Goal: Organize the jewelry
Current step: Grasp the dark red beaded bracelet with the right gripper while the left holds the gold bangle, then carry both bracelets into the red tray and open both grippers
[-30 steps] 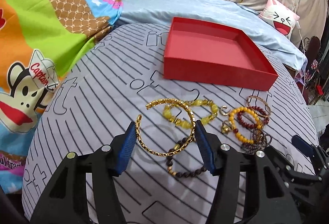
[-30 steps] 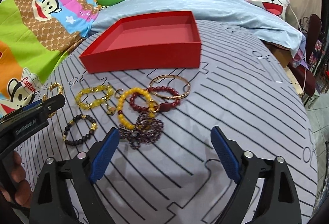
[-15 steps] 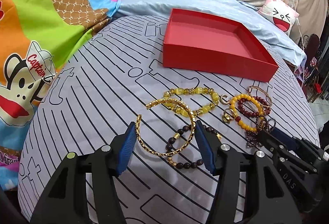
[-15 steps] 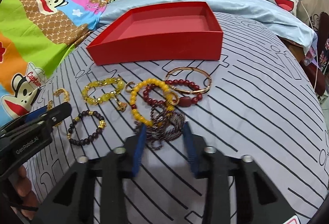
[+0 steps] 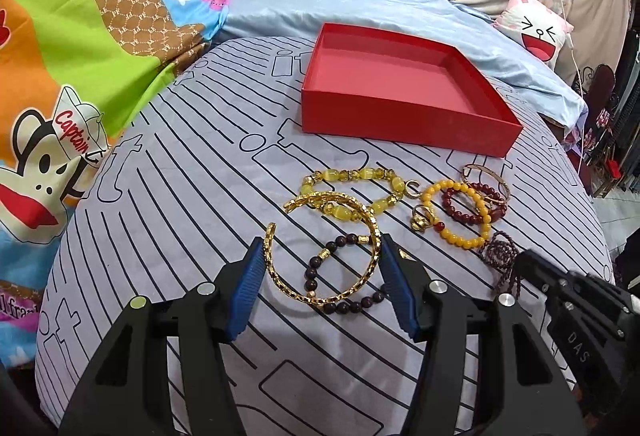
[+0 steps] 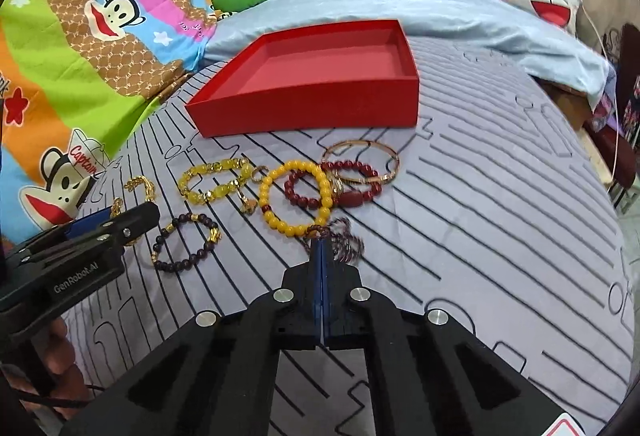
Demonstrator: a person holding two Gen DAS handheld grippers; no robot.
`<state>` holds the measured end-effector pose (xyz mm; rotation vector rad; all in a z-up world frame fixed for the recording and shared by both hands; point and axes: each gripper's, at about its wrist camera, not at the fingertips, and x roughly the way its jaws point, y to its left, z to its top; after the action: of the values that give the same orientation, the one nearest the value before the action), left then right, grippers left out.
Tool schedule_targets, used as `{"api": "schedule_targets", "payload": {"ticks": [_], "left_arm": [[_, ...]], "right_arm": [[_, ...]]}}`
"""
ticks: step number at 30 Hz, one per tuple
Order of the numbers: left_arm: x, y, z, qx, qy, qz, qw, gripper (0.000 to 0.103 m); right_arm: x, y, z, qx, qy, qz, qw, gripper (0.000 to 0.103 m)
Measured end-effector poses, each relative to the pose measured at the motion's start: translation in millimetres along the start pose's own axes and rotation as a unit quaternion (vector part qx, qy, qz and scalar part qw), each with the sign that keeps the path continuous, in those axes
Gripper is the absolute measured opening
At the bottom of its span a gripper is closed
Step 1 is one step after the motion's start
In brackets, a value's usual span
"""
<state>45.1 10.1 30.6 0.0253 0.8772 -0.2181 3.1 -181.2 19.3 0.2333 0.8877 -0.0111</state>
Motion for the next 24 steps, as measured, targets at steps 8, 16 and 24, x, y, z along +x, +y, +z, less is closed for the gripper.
{"api": "schedule_targets", "payload": {"ticks": [8, 16, 24], "left_arm": [[-7, 1, -7, 0.001, 0.000, 0.003, 1.0000, 0.054], [-9, -1, -10, 0.002, 0.000, 0.003, 1.0000, 0.055], [-10, -6, -6, 0.009, 0.000, 0.000, 1.0000, 0.054]], "right_arm": [[-9, -13, -11, 0.019, -0.001, 0.004, 1.000, 0.006], [1, -4, -17, -0.001, 0.017, -0.016, 1.000, 0.038], [-2, -4, -16, 0.002, 0.016, -0.011, 1.000, 0.007]]}}
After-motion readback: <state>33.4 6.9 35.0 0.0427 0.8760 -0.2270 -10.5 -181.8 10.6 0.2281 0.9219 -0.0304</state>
